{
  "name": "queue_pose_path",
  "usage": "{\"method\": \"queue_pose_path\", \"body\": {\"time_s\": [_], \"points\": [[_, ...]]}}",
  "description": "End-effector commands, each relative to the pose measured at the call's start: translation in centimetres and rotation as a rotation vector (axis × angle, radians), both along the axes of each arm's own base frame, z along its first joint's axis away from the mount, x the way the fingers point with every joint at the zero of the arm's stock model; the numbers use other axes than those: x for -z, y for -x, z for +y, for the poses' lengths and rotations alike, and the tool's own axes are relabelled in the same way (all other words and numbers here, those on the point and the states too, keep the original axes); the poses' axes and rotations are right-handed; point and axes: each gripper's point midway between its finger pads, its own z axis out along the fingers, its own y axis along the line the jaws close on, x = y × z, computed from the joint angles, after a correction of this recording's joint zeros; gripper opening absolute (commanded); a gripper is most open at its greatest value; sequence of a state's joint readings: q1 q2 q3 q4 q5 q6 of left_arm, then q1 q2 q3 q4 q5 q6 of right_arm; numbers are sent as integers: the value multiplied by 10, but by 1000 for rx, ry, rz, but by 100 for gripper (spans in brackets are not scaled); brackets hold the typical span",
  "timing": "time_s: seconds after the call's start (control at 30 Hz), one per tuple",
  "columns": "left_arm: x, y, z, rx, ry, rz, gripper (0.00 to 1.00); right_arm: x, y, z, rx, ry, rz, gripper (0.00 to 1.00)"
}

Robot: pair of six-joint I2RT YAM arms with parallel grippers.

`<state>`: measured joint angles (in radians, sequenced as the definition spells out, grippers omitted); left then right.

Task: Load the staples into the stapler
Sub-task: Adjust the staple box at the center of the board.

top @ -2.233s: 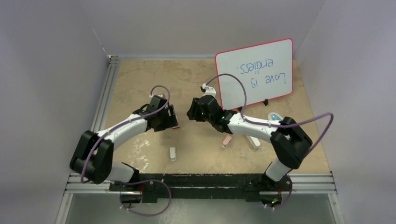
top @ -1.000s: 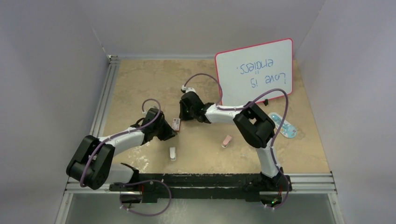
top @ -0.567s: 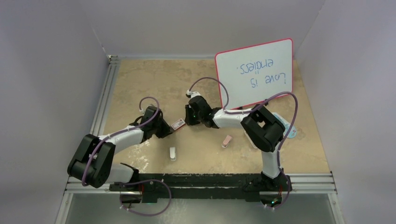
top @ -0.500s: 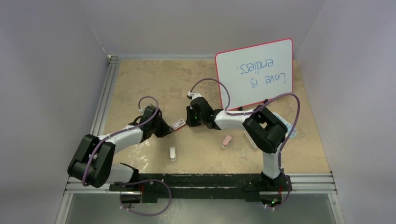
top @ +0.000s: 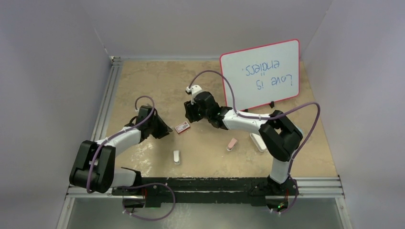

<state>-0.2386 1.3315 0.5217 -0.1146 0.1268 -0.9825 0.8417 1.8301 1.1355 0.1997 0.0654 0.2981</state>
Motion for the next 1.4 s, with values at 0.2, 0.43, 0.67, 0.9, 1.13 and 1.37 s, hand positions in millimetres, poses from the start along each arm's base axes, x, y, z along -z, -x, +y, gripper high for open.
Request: {"method": "queue_pose_path", "body": {"time_s": [0.2, 0.43, 0.67, 0.9, 1.13, 1.37], "points": [[-8, 1, -22, 71, 121, -9, 21, -45, -47, 58, -252, 65, -246, 50], [0, -4, -28, 104, 127, 11, 20, 0, -54, 50, -200, 173, -162, 47], [4, -9, -22, 93, 89, 5, 15, 35, -31, 39, -221, 227, -5, 47], [10, -18, -15, 94, 32, -8, 14, 49, -9, 19, -241, 274, 66, 46], [2, -33, -24, 153, 40, -51, 14, 39, 13, -2, -261, 286, 85, 46], [-5, -34, -21, 156, 35, -64, 14, -8, -13, 2, -230, 225, -143, 58]]}}
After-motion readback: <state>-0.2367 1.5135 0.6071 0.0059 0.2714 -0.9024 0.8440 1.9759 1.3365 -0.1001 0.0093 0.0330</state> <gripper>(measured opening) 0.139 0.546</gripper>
